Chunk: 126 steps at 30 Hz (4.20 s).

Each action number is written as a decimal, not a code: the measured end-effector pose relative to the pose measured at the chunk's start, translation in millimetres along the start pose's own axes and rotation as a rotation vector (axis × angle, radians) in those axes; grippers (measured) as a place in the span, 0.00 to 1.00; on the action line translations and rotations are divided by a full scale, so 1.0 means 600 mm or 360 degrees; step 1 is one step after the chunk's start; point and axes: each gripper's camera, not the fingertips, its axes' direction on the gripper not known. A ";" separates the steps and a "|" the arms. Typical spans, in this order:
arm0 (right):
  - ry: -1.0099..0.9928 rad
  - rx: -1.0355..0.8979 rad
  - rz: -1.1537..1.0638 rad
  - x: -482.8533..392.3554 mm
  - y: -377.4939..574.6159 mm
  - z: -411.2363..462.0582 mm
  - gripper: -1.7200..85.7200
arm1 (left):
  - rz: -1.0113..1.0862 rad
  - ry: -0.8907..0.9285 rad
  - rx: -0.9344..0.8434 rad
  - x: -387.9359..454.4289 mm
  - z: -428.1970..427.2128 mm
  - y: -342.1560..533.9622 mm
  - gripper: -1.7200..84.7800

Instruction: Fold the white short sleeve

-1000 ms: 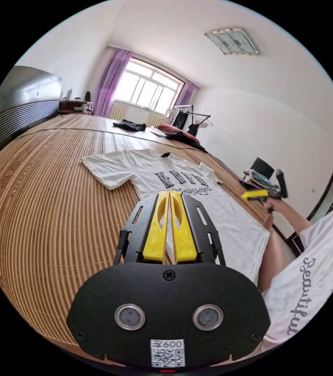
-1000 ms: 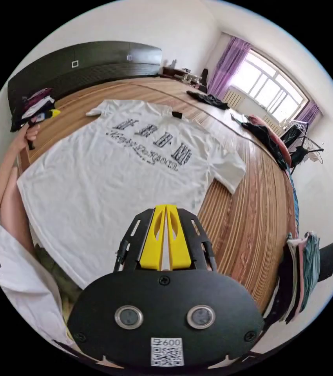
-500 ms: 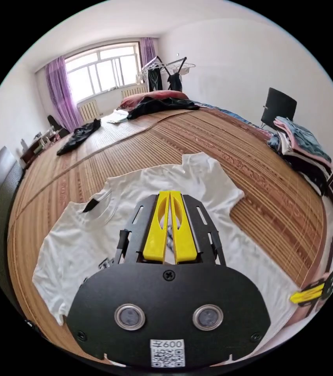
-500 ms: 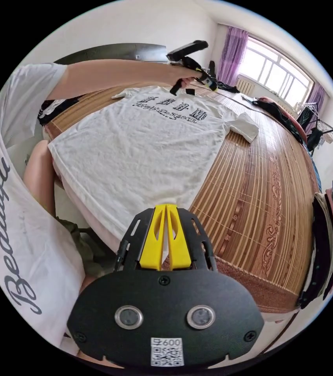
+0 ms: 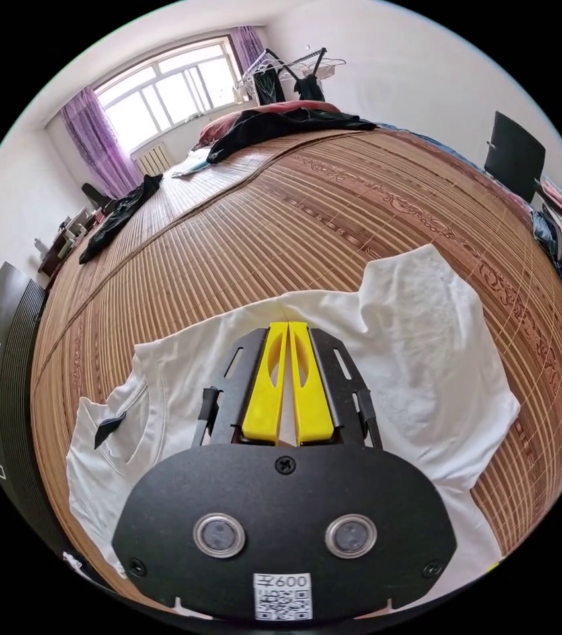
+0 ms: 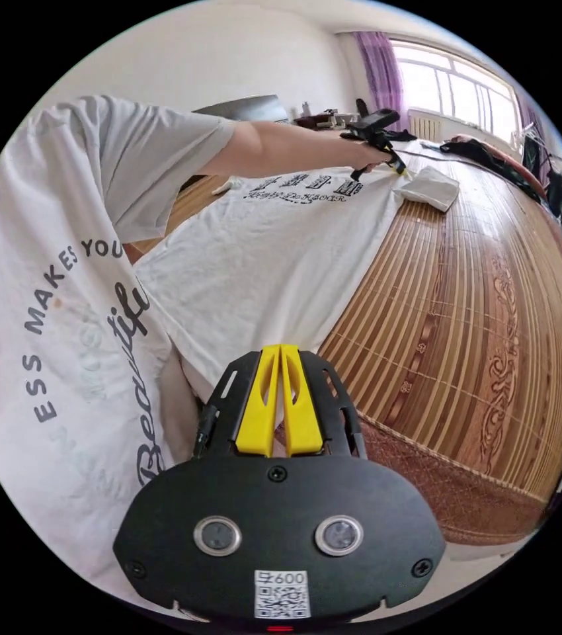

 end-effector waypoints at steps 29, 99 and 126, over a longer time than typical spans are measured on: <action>-0.0642 0.1377 0.0628 0.328 -0.328 -0.369 0.01 | -0.0047 0.0754 0.0094 -0.166 0.092 0.259 0.07; -0.0733 0.1133 0.0773 0.235 -0.499 -0.191 0.01 | 0.0323 0.0521 -0.0170 -0.110 0.074 0.466 0.03; -0.0748 0.1083 0.0794 0.261 -0.469 -0.181 0.01 | -0.0161 0.0612 0.0225 -0.386 -0.109 0.423 0.02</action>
